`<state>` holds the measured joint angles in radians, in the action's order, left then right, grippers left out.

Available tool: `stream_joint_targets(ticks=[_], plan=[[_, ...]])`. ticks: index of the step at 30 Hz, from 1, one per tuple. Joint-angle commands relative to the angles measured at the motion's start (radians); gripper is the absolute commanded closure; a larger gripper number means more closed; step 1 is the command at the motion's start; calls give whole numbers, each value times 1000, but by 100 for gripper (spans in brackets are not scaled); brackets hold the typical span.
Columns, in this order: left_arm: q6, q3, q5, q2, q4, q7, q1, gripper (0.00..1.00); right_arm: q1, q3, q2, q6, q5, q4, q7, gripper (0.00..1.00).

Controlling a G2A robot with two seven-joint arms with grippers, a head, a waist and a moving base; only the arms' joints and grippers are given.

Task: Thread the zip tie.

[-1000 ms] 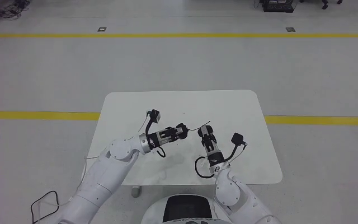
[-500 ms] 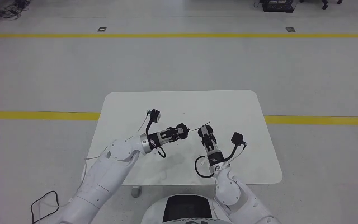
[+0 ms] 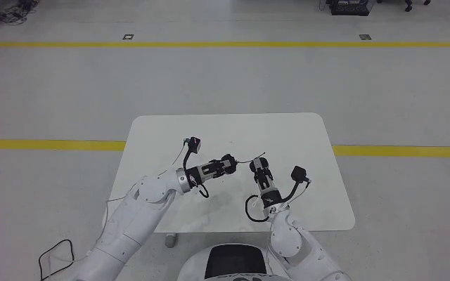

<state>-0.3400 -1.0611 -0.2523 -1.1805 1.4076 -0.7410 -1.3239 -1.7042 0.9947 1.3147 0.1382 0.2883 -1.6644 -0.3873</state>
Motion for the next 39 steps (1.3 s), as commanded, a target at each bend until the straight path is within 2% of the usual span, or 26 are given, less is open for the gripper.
stream_joint_targets(ticks=[1,11,18,39], plan=[[0,-2,3,0,2,-2,-2,100,-1,1,2,-3,-3,1,0,100],[0,-6,46,-2,20,8,-7,100,-3,9,10,-16,-6,0,9,100],[0,-3,108,-1,35,44,-14,100,-4,13,14,-18,7,-4,19,100],[0,-9,116,2,48,56,-28,100,-10,16,26,-24,96,10,6,100]])
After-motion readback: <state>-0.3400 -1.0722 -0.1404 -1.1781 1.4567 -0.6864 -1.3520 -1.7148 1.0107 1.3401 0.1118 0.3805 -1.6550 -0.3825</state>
